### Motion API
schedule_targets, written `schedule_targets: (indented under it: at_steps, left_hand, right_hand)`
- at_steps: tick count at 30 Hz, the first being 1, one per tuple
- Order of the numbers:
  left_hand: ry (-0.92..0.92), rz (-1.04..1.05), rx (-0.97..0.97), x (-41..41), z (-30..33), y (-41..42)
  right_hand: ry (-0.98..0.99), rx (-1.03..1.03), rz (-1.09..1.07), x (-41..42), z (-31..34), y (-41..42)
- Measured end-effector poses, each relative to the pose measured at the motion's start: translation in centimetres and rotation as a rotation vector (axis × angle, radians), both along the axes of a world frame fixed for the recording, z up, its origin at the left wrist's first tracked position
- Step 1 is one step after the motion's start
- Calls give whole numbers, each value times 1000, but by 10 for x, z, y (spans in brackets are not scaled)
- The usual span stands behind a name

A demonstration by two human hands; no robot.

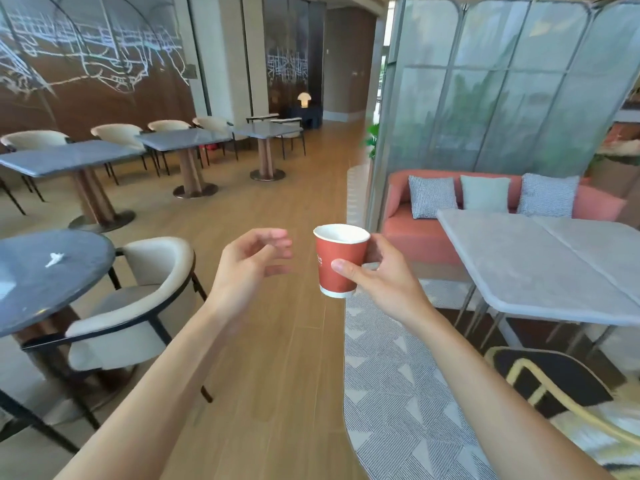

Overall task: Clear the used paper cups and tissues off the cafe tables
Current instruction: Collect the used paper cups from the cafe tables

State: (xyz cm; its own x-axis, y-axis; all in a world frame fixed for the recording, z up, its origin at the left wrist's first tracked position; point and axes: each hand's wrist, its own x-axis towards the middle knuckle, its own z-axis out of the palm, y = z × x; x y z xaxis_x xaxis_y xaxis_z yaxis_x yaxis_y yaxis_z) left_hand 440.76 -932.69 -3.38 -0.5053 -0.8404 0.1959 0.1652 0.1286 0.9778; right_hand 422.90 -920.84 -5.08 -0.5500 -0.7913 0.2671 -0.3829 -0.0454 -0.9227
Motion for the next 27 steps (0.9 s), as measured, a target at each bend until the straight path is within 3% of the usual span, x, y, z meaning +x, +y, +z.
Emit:
schedule_targets:
  at_steps: [8, 15, 27]
  left_hand:
    - [16, 108, 36, -53, -30, -190]
    - [69, 178, 50, -103, -4, -380]
    - [2, 289, 15, -183, -19, -620]
  right_hand:
    - [12, 50, 97, -64, -31, -204]
    - [16, 13, 124, -115, -9, -394]
    - [2, 3, 301, -206, -22, -665]
